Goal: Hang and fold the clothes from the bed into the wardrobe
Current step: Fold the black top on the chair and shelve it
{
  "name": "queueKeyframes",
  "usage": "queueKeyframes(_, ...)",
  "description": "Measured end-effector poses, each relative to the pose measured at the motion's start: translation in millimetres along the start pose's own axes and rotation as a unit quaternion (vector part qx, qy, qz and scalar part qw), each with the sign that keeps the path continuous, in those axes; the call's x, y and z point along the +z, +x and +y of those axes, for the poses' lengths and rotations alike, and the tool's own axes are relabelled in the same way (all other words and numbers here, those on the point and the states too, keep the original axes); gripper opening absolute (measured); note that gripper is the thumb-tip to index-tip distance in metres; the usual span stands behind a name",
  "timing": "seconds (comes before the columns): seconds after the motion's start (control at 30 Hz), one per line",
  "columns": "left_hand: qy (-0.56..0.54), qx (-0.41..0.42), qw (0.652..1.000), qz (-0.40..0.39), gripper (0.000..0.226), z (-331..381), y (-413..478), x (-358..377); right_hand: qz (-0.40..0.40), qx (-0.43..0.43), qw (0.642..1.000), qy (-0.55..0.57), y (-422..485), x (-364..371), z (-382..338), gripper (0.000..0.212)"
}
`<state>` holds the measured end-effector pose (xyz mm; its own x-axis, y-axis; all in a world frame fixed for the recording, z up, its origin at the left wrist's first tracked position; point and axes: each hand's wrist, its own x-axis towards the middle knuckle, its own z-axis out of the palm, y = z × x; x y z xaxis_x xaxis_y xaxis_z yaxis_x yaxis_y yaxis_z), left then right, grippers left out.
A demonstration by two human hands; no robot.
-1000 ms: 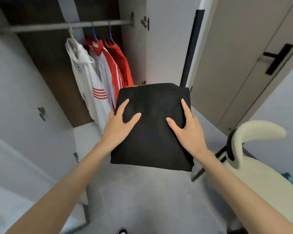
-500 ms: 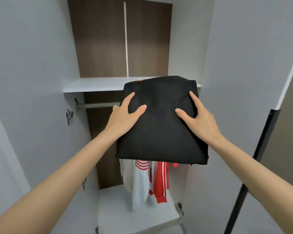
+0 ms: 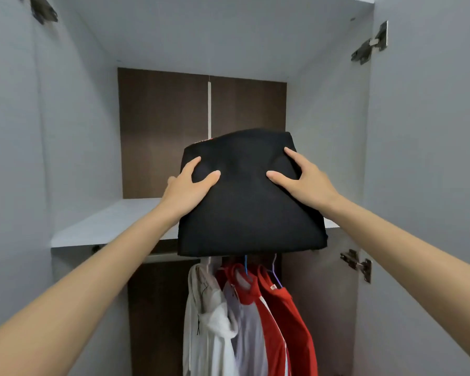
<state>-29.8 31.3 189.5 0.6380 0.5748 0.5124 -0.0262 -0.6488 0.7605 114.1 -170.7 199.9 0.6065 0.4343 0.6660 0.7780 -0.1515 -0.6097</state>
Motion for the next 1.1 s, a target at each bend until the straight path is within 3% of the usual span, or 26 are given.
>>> queueKeyframes(0.37,0.043,-0.048,0.997,-0.037,0.057,-40,166,123,-0.066,0.056,0.995,-0.058,166,15,133,0.073)
queueKeyframes(0.57,0.033,-0.072,0.99,-0.12,0.053,-60,201,172,-0.197,0.17,0.953,-0.158,197,26,183,0.064)
queueKeyframes(0.67,0.033,-0.063,0.983,-0.166,0.057,-61,208,178,-0.225,0.097,0.937,-0.249,193,31,176,0.047)
queueKeyframes(0.77,0.034,-0.067,0.976,-0.204,0.06,-70,213,177,-0.262,0.057,0.922,-0.278,177,35,167,0.049)
queueKeyframes(0.93,0.041,-0.066,0.981,-0.178,0.051,-69,218,196,-0.181,-0.002,0.911,-0.37,157,49,173,0.046)
queueKeyframes(1.1,0.045,-0.108,0.982,-0.149,0.054,-53,220,231,-0.142,0.006,0.915,-0.378,176,40,202,0.044)
